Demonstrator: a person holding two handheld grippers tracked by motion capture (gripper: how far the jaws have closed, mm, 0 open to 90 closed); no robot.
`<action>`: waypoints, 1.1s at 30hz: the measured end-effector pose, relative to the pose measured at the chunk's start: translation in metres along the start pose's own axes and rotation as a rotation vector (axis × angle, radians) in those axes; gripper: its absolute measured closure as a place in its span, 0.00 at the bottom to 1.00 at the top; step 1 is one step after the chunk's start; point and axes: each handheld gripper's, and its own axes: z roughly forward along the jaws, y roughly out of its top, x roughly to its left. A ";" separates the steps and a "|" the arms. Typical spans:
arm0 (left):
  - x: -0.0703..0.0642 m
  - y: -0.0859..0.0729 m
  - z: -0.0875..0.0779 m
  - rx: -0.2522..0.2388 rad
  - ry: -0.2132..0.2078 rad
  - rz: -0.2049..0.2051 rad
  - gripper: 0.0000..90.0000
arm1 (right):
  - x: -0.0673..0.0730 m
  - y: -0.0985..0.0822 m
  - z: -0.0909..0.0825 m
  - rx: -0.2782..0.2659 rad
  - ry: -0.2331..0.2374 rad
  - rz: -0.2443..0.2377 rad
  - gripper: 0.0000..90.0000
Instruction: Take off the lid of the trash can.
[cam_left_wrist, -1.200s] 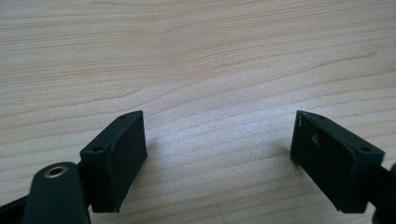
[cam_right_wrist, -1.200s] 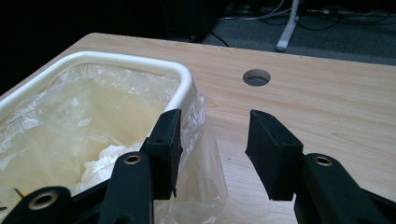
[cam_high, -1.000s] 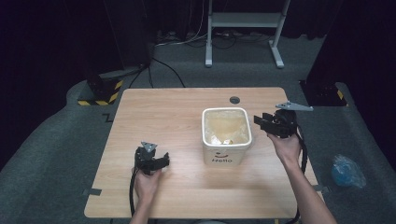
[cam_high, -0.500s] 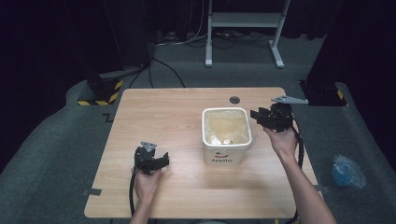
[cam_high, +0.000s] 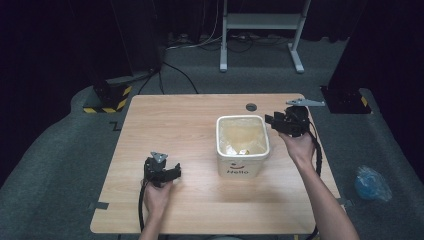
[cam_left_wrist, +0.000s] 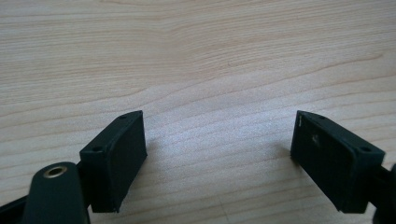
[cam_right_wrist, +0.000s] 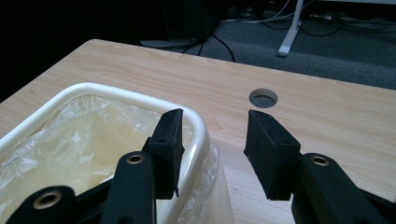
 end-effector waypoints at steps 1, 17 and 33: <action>0.000 0.000 0.000 0.000 0.000 -0.001 0.21 | 0.001 0.001 0.001 -0.002 -0.002 -0.001 0.62; 0.000 0.000 0.000 0.000 0.000 -0.001 0.21 | 0.005 0.004 0.023 0.038 -0.010 -0.024 0.62; 0.000 0.000 0.000 -0.002 0.001 -0.001 0.21 | 0.002 0.001 0.039 0.094 -0.020 -0.024 0.63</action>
